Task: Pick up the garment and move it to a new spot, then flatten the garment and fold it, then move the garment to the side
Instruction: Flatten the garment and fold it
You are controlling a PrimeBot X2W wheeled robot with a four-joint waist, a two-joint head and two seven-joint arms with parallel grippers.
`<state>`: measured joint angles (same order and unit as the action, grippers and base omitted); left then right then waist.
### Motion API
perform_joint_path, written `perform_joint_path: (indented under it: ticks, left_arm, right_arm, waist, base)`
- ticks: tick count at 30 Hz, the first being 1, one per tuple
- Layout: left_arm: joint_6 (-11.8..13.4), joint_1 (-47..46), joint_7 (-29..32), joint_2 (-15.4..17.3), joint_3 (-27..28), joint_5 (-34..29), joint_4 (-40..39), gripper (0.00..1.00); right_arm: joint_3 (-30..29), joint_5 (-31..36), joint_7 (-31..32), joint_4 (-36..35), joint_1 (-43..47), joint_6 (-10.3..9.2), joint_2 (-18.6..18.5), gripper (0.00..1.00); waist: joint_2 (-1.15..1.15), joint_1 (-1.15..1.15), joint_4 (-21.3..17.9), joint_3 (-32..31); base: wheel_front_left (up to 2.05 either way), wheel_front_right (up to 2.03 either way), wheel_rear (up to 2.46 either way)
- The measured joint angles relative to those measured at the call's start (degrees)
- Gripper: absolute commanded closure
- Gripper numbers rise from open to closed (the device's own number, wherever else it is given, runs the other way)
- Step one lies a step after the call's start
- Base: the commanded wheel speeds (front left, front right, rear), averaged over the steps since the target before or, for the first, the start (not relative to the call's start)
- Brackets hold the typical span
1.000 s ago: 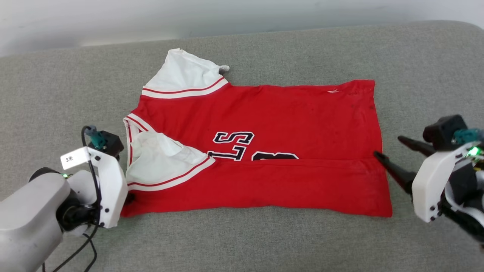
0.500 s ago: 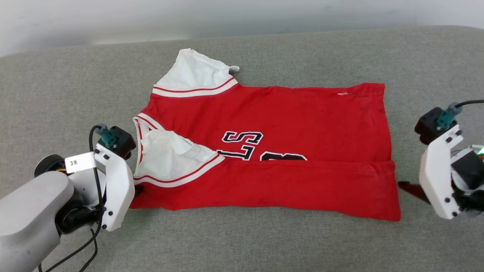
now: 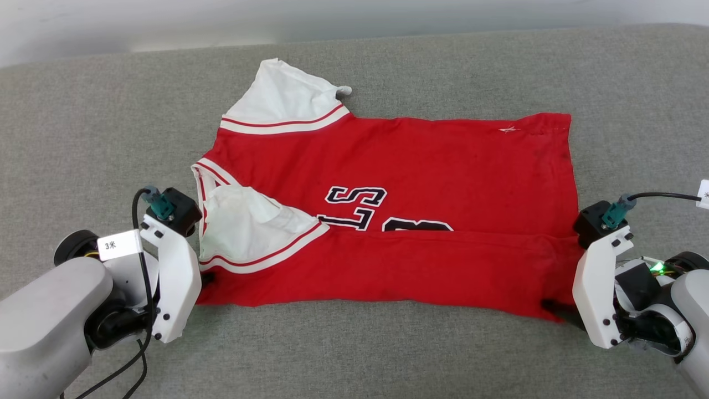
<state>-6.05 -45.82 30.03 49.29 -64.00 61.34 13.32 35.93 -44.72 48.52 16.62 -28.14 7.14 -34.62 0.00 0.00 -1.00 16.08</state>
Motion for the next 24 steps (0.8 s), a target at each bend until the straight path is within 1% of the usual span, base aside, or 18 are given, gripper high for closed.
perform_joint_path:
  ticks: [1, 2, 7, 11, 14, 18, 21, 24]
  left_arm:
    - [0.0, 0.1, -0.1, 0.0, 0.0, 0.1, 0.0, 1.00]
    - [0.0, 0.3, -0.3, 0.0, 0.0, 0.3, 0.1, 1.00]
    - [0.0, 1.5, -1.7, 0.4, 0.1, 0.8, 0.7, 1.00]
    - [0.1, 3.2, -2.6, 1.3, 0.1, 1.3, -0.5, 1.00]
    - [0.5, 4.9, -3.2, 2.4, 0.0, 1.9, -2.2, 1.00]
    - [1.4, 7.6, -3.7, 3.0, -0.4, 3.5, -4.7, 1.00]
    - [2.3, 9.7, -4.0, 3.6, -1.1, 3.9, -6.6, 1.00]
    - [3.2, 12.0, -4.2, 4.0, -1.7, 4.9, -7.7, 1.00]
  right_arm:
    - [0.0, 0.0, -0.8, 0.1, 0.0, 0.01, 0.0, 0.78]
    - [0.0, 0.1, -1.6, 0.2, 0.1, 0.01, 0.0, 1.00]
    - [-0.1, -0.4, -6.3, -1.6, 0.1, 0.27, -0.7, 1.00]
    - [-1.0, -1.3, -8.7, -4.9, 0.9, 0.36, -3.8, 1.00]
    - [-2.1, -2.1, -9.4, -7.4, 2.3, 0.36, -6.3, 1.00]
    - [-3.5, -2.8, -9.7, -9.5, 5.3, 0.37, -9.4, 1.00]
    - [-4.3, -3.3, -9.8, -10.5, 8.4, 0.37, -10.8, 1.00]
    - [-5.5, -3.8, -9.9, -11.5, 11.8, 0.37, -11.3, 1.00]
  waist:
    - [0.00, 0.00, 0.0, -0.1]
    - [0.00, 0.00, -0.1, -0.2]
    - [0.00, 0.00, -0.1, -1.7]
    - [0.00, 0.00, 0.0, -3.8]
    - [0.00, 0.00, 0.1, -5.5]
    - [0.00, 0.00, 0.5, -7.1]
    - [0.00, 0.00, 0.7, -7.9]
    - [0.00, 0.00, 0.8, -8.3]
  base:
    - [0.00, 0.00, 0.00]
    - [0.00, 0.00, 0.00]
    - [0.00, 0.00, 0.00]
    - [0.00, 0.00, 0.00]
    - [0.00, 0.00, 0.00]
    - [0.00, 0.00, 0.00]
    - [0.00, 0.00, 0.00]
    - [0.00, 0.00, 0.00]
